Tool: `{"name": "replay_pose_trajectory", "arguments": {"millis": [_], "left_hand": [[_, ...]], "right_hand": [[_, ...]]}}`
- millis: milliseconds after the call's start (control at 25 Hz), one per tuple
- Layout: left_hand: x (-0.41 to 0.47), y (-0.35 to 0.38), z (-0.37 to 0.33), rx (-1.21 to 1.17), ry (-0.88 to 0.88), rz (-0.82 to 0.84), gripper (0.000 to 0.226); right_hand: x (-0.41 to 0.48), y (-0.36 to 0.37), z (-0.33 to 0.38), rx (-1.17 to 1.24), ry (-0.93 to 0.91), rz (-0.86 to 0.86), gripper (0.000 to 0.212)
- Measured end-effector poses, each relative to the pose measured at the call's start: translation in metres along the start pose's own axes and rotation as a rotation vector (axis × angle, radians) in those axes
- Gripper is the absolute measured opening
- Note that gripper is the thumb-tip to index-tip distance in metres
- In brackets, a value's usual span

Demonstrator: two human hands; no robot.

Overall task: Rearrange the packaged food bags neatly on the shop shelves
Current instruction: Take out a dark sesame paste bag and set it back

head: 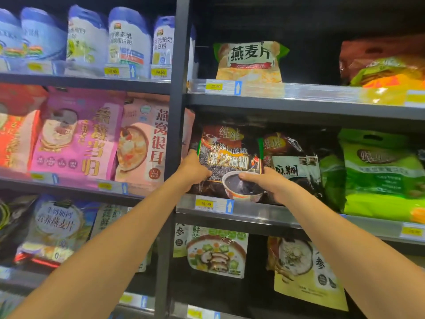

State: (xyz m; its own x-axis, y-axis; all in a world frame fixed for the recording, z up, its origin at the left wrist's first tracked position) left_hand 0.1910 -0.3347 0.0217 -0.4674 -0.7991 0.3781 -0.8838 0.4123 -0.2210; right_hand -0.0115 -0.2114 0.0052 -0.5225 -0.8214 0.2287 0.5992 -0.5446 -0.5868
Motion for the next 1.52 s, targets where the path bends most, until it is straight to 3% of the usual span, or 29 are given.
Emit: {"name": "replay_pose_trajectory", "arguments": {"millis": [40,160,280,320,400,480,640,760,920,1040,1440,1520], "left_hand": [[0.003,0.002,0.007,0.061,-0.003,-0.014,0.067],[0.005,0.004,0.014,0.153,0.012,-0.012,0.069],[-0.008,0.001,0.006,0.165,0.177,0.006,0.080],[-0.017,-0.001,0.002,0.182,0.253,0.003,0.082],[-0.034,-0.002,0.000,0.285,0.360,-0.018,0.076],[-0.046,-0.001,0.000,0.437,0.422,-0.050,0.052],[-0.045,0.003,0.004,0.516,0.325,0.000,0.014],[-0.036,0.006,0.005,0.526,0.183,0.093,0.026],[-0.026,0.009,0.006,0.564,0.123,0.129,0.039],[-0.024,0.010,0.007,0.566,0.125,0.122,0.038],[-0.038,0.004,0.005,0.558,0.209,0.083,0.015],[-0.045,0.003,0.001,0.565,0.255,0.028,0.013]], "right_hand": [[0.002,0.003,-0.001,-0.023,0.004,0.006,0.032],[0.007,0.009,-0.004,-0.150,0.025,0.042,0.066],[0.011,0.008,-0.011,-0.350,0.023,0.136,0.092],[0.007,0.009,-0.010,-0.372,0.002,0.150,0.093],[0.004,0.009,-0.003,-0.391,-0.088,0.127,0.072],[0.003,0.013,0.003,-0.431,-0.169,0.081,0.059],[0.018,0.020,-0.001,-0.504,-0.156,0.000,0.091],[0.038,0.020,-0.008,-0.562,-0.123,-0.020,0.106],[0.038,0.024,0.007,-0.585,-0.097,-0.043,0.080],[0.037,0.026,0.010,-0.597,-0.096,-0.052,0.070],[0.011,0.012,0.010,-0.613,-0.036,0.015,0.071],[0.002,0.001,0.011,-0.620,-0.029,-0.018,0.082]]}}
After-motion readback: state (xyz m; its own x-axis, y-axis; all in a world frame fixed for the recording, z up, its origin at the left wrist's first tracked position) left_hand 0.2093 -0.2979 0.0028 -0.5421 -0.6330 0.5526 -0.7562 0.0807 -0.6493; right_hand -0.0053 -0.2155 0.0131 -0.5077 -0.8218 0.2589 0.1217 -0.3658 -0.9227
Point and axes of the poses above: each hand's wrist, its own x-axis towards the middle knuckle, its own y-axis out of the palm, z = x × y, the point moved 6 cm from there along x, towards the middle knuckle, and after that the axes turned 13 degrees about -x, right-handed, at the moved point
